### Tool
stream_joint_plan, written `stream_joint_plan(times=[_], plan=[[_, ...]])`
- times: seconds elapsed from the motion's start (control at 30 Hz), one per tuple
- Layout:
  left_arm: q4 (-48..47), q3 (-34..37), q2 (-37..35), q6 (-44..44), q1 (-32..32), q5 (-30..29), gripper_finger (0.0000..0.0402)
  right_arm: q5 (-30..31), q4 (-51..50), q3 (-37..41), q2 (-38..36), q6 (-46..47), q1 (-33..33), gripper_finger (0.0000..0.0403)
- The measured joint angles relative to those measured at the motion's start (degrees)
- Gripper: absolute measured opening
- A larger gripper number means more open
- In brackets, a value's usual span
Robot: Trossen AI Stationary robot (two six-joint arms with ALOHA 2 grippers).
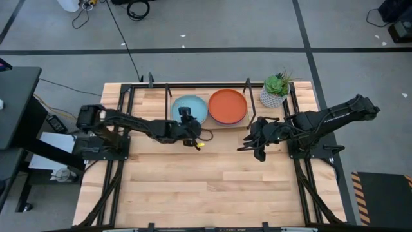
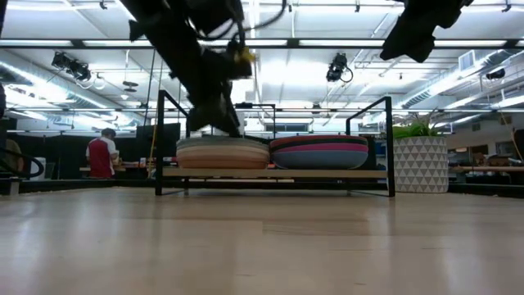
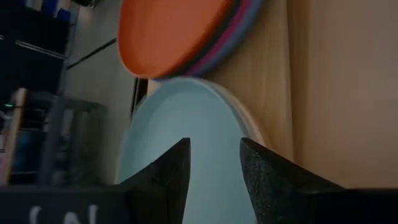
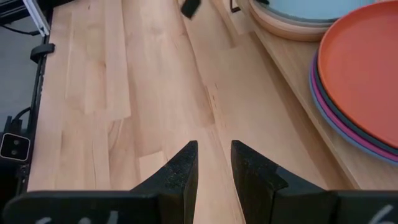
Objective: Place and stack plates onto a shelf
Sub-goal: Stack the light blue plate on top of the gray plate on the shelf, then return to Home Position
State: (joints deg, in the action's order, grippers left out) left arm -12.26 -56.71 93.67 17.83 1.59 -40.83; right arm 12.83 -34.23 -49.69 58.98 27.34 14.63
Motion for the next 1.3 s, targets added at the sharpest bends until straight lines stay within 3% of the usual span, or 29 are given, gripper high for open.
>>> stream_joint_plan(times=[0.17,0.23,0.33,0.4,0.5,0.63,0.7,0.8,1.03,1.3], plan=[[0.2,0.0,4.1,2.9,0.8,-2.7,0.0144,0.0,0.1,0.0,0.0,-0.1,0.0,0.0103],[0.3,0.0,4.6,4.4,1.6,-6.4,0.0144,0.1,0.1,0.0,0.0,-0.3,0.0,0.0103],[1.6,0.0,3.2,7.5,3.3,-13.4,0.0144,0.1,0.1,0.0,0.0,-0.3,0.0,0.0103],[2.9,0.0,1.1,8.7,4.3,-13.7,0.0144,0.1,0.1,0.0,0.0,-0.3,0.0,0.0103],[2.8,0.0,-2.0,7.5,5.5,-8.0,0.0144,0.1,0.1,0.0,0.0,-0.3,0.0,0.0103],[3.3,0.9,-7.5,3.0,5.8,8.5,0.0143,3.2,0.6,0.5,-0.1,-0.9,1.4,0.0103],[6.4,3.5,-11.1,1.9,5.6,16.7,0.0141,5.2,0.6,2.0,-0.8,-2.4,3.4,0.0103],[13.3,10.1,-18.9,0.8,5.0,23.9,0.0133,9.1,3.4,5.4,-3.4,-2.5,5.4,0.0097],[21.6,23.0,-35.3,-2.0,5.4,27.7,0.0113,6.8,20.6,18.2,-11.9,-7.8,5.4,0.0077],[25.1,32.7,-50.6,-4.9,5.1,29.7,0.0102,2.3,31.6,29.5,-23.2,-14.8,1.6,0.0054]])
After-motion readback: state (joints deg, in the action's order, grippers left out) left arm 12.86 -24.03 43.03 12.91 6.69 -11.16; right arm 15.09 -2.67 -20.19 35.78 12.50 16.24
